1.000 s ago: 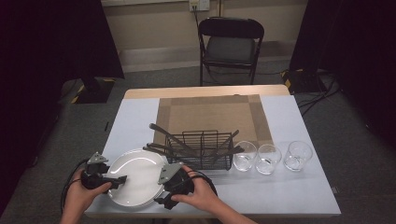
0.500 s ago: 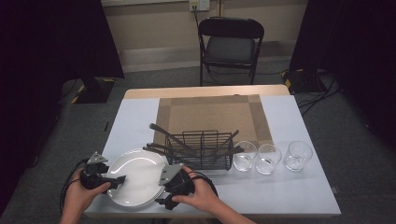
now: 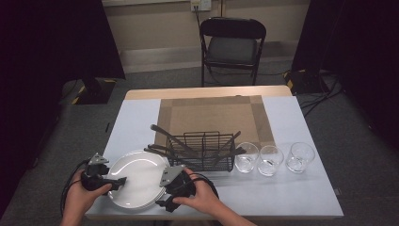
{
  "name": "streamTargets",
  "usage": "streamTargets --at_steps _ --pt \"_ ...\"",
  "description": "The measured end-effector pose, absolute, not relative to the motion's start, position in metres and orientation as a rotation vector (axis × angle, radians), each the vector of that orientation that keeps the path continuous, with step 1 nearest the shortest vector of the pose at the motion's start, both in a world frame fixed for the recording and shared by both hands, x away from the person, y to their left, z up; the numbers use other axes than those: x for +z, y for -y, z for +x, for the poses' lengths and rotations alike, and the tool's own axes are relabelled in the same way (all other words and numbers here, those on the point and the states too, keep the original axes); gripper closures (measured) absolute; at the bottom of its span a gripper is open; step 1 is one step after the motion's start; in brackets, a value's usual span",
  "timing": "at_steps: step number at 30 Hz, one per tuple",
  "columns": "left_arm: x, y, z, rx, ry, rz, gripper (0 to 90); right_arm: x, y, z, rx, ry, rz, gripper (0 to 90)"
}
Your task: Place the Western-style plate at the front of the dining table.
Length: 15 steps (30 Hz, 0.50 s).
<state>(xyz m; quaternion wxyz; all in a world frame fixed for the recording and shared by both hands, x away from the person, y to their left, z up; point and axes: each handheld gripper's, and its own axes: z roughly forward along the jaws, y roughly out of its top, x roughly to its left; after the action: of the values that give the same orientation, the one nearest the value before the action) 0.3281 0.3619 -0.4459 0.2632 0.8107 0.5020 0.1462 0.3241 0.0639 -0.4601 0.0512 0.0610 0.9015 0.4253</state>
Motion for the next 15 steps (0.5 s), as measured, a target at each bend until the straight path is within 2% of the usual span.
streamTargets --at_steps 6,9,15 --pt "-0.4453 -0.3618 0.3274 0.386 -1.37 2.18 18.0 -0.4611 -0.0648 0.3238 1.294 -2.734 0.177 11.5" --pt "-0.4462 -0.3605 0.3275 0.329 -1.397 2.159 17.1 -0.4609 -0.0662 0.3236 1.293 -2.734 0.187 11.4" --pt "-0.4459 -0.3611 0.327 0.336 -1.411 2.147 17.4 -0.4615 -0.0673 0.3232 1.292 -2.729 0.19 11.4"
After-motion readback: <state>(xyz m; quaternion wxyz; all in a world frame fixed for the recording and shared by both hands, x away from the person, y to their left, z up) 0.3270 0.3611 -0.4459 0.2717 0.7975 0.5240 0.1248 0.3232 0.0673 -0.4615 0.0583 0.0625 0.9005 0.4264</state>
